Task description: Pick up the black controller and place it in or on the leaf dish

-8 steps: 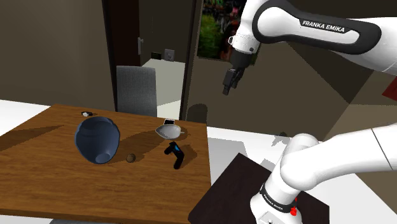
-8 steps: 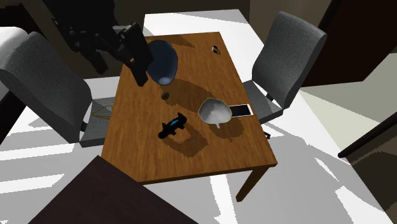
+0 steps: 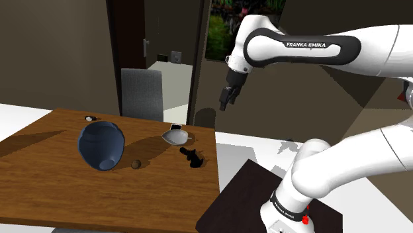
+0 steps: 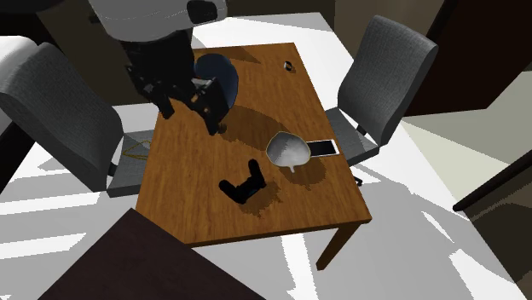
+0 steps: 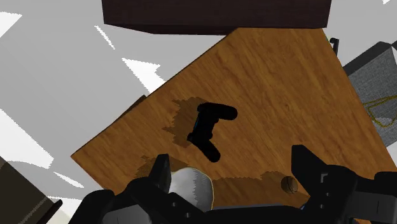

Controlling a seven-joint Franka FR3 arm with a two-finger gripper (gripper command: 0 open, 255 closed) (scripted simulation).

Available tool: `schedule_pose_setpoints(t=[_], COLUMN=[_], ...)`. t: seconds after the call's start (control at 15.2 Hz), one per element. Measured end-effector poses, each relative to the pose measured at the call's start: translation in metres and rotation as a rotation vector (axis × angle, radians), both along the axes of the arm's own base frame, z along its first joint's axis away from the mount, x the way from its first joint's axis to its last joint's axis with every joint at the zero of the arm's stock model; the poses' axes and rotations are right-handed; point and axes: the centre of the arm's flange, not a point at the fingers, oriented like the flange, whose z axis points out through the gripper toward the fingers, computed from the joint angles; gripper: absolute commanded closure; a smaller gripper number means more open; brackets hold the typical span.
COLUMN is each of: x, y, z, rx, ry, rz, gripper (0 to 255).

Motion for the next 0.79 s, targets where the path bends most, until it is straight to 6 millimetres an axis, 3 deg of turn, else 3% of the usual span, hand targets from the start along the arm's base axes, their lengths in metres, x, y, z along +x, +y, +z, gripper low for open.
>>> schedule_pose_setpoints(t=[0.79], x=[0.075], y=[0.004], z=[-0.14], rx=[0.074], ry=[0.015], rz=[-0.026], gripper=[0])
